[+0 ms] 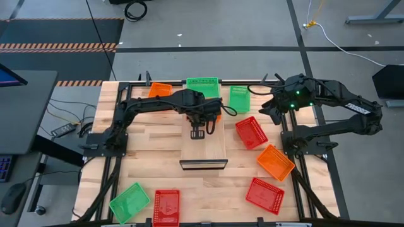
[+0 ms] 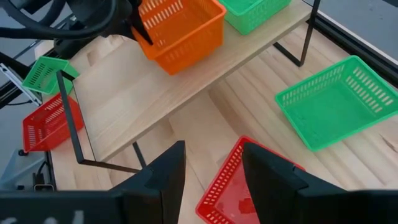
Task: Stack baskets on shelf by color
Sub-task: Put the bottom left orange bin on the shelf
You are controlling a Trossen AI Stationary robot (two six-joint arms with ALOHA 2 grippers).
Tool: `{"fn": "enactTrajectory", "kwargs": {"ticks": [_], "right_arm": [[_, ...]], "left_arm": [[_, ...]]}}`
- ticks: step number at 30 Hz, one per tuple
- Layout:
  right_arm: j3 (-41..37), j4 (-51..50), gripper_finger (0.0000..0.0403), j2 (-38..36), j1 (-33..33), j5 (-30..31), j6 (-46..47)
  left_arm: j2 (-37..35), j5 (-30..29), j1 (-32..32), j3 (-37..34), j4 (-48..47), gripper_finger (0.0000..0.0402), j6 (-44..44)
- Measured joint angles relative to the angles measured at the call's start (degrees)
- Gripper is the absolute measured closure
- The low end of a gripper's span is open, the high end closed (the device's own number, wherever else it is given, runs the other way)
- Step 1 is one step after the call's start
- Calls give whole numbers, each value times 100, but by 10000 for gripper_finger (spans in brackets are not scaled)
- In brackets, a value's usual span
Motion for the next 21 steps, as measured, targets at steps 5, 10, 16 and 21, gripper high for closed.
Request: {"fn": "enactTrajectory", "kwargs": {"ticks": [5,10,16,21], "right_arm": [[0,0,239,0,1,0,0],[0,0,239,0,0,0,-70],[0,0,239,0,1,0,-105],[0,0,239,0,1,0,-105]], "left_arm": [[0,132,-7,0,-2,396,-92],[0,151,-7,0,-2,395,-91],[-2,151,-7,0,-2,374,35],[-2,151,-5,0,-2,339,-32]]}}
